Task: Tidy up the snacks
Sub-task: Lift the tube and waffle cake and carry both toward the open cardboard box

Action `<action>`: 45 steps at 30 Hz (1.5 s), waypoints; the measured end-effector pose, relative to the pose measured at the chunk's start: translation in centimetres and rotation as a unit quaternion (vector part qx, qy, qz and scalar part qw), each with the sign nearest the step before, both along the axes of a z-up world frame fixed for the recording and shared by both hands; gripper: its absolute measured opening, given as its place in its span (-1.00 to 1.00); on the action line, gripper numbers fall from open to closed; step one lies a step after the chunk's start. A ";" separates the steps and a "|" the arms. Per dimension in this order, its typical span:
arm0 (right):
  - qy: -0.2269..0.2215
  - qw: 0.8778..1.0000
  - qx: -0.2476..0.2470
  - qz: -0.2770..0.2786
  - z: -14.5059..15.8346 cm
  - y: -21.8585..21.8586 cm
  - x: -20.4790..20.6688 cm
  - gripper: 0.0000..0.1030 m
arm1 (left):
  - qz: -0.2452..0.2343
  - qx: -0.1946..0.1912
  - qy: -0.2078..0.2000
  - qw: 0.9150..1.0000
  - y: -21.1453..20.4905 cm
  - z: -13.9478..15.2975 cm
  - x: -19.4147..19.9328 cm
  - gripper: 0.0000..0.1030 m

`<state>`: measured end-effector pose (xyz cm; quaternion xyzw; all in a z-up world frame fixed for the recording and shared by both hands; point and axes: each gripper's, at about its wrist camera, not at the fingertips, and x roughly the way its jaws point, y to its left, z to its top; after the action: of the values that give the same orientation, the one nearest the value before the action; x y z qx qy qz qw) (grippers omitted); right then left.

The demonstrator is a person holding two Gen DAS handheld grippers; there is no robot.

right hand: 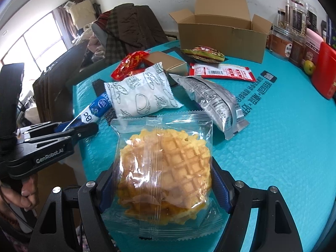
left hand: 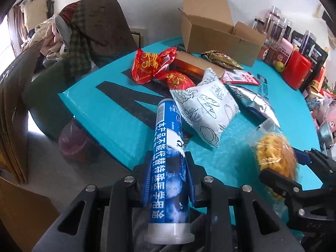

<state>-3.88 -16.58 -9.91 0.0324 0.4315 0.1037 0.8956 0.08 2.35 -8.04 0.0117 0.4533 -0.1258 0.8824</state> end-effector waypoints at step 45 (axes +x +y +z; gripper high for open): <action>-0.098 0.994 -0.021 -0.034 9.8 -3.2 2.7 0.50 | -0.079 -0.063 -0.114 0.988 -4.7 10.7 4.6 -0.46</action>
<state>-1.19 -19.78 -0.13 0.0183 0.3419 0.0668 0.9372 4.72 -2.36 2.70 0.0061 0.3384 -0.2208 0.9147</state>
